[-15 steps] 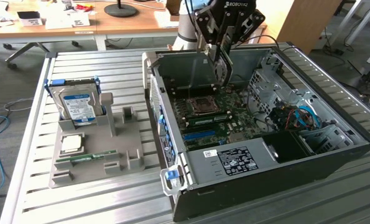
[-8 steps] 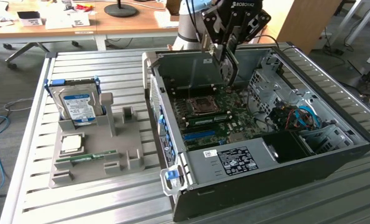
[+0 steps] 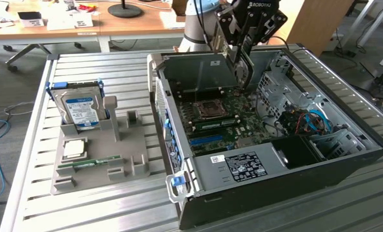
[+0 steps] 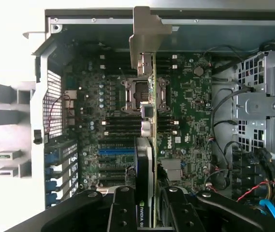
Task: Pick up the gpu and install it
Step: 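Pick up the gpu and move the gpu toward the slot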
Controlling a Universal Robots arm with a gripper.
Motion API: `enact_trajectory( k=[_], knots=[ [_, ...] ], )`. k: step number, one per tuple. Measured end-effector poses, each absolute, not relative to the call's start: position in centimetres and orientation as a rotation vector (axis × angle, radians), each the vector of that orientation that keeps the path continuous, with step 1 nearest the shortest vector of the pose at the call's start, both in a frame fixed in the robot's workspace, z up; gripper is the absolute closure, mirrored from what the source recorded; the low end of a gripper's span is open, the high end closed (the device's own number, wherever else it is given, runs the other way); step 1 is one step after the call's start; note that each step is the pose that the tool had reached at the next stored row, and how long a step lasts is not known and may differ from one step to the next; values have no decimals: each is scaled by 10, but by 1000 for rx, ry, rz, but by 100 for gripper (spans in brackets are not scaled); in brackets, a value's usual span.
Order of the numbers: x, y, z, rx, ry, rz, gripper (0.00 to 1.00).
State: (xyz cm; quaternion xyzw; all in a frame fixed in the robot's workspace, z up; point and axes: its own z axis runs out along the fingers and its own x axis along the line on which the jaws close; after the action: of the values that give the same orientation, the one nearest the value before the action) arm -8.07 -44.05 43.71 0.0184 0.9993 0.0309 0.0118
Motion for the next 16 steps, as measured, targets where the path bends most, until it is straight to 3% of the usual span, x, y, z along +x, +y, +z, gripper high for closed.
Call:
enact_trajectory(
  k=[16],
  knots=[
    [-65,-441,437,58,3116,96,73]
  ],
)
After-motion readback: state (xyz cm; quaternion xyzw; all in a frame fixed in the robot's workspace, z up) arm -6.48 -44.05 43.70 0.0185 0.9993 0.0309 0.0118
